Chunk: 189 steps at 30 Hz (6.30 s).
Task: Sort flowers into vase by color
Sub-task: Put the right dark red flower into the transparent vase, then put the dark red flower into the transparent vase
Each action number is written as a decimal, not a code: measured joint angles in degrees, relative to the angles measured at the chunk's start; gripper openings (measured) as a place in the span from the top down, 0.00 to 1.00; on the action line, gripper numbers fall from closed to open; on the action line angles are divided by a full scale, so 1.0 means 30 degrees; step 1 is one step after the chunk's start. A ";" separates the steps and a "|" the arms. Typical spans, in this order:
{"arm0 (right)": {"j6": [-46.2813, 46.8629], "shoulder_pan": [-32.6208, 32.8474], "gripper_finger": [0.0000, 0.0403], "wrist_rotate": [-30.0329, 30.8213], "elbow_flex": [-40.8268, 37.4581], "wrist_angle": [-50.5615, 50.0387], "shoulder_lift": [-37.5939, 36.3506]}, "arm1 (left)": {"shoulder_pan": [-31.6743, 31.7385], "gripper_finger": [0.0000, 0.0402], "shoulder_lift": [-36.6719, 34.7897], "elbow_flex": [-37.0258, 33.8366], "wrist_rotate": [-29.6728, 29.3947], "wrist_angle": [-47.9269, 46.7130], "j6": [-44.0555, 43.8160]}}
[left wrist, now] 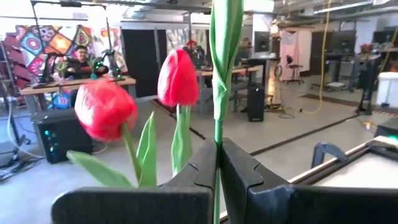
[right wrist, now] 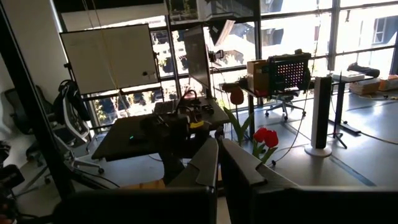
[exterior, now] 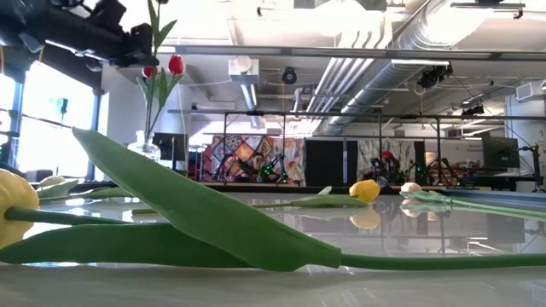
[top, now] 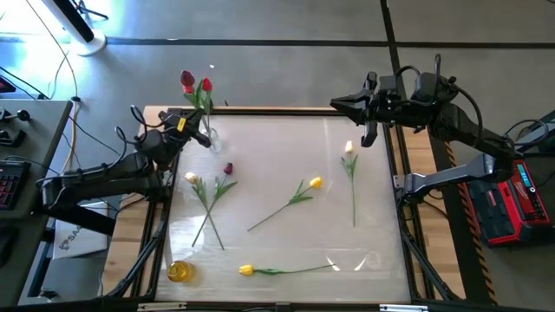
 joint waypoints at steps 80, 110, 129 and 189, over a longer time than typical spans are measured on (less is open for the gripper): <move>0.0004 -0.0004 0.98 0.0000 0.0000 0.0004 0.0000 | 0.1730 0.49 -0.0627 -0.1919 0.0465 -0.0905 -0.1040; -0.0004 0.0004 0.98 0.0000 0.0000 -0.0004 0.0000 | -0.3777 0.62 0.0859 0.5087 1.0038 -0.6602 -0.5058; 0.0004 -0.0004 0.98 0.0000 0.0000 0.0002 0.0000 | -0.6504 0.65 0.8942 0.5087 1.3361 0.4348 -0.5974; -0.0004 0.0004 0.98 0.0007 0.0000 -0.0004 0.0000 | -0.6675 0.76 1.0382 0.5109 1.0640 -1.0972 -1.6011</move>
